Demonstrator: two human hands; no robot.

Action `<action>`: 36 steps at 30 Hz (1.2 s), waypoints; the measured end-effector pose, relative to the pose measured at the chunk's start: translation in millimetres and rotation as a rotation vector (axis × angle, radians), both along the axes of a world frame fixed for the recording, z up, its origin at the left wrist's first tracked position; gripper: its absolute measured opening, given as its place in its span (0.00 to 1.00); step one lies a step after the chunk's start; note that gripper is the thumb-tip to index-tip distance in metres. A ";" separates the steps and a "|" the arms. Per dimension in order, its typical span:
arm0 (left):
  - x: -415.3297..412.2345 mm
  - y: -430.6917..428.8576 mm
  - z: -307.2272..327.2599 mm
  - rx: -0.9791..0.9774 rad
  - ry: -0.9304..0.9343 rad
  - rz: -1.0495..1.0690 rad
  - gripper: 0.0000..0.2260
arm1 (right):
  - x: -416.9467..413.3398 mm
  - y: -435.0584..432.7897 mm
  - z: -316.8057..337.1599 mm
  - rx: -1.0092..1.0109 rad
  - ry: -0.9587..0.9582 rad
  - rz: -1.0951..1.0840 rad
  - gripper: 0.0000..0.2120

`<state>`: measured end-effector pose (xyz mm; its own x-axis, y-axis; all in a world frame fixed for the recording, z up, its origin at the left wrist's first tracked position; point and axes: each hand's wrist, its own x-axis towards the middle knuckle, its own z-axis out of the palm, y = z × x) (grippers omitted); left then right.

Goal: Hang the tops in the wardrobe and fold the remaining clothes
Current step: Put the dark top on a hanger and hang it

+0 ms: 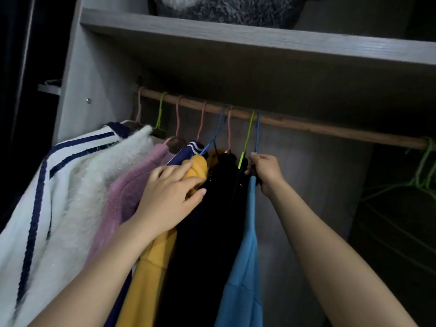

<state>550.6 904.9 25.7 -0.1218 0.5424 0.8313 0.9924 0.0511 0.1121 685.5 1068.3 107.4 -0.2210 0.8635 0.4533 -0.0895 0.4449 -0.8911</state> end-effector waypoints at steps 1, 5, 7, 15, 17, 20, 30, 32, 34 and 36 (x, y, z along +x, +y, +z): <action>1.0 -0.6 -0.3 0.001 0.001 -0.012 0.34 | -1.7 -1.3 -2.3 0.055 -0.044 -0.043 0.16; 11.4 -11.0 -3.7 0.095 -0.100 -0.136 0.32 | 7.0 -4.9 -13.4 0.142 -0.079 -0.120 0.19; 25.1 -16.8 -4.7 0.164 -0.154 -0.222 0.28 | 19.4 -6.3 -18.5 0.161 -0.088 -0.158 0.17; 103.5 -18.2 -4.3 0.219 0.077 -0.397 0.19 | 111.1 -14.5 -44.4 0.287 -0.203 -0.472 0.09; 122.3 -11.7 -12.0 0.240 0.104 -0.371 0.18 | 147.9 -23.6 -47.9 0.387 -0.359 -0.657 0.10; 154.0 2.3 -27.5 0.227 0.098 -0.358 0.17 | 206.8 -40.0 -53.4 0.665 -0.739 -1.043 0.10; 217.8 55.9 -74.2 -0.136 -0.228 -0.504 0.25 | 271.3 -51.5 -47.4 0.266 -1.241 -1.384 0.18; 225.0 63.5 -80.5 -0.155 -0.279 -0.527 0.24 | 277.4 -49.5 -45.3 0.176 -1.254 -1.335 0.18; 231.6 68.8 -85.7 -0.170 -0.290 -0.559 0.23 | 280.5 -48.2 -44.2 0.117 -1.258 -1.258 0.16; 234.7 73.4 -88.7 -0.173 -0.280 -0.572 0.20 | 283.2 -50.1 -45.6 0.100 -1.285 -1.235 0.15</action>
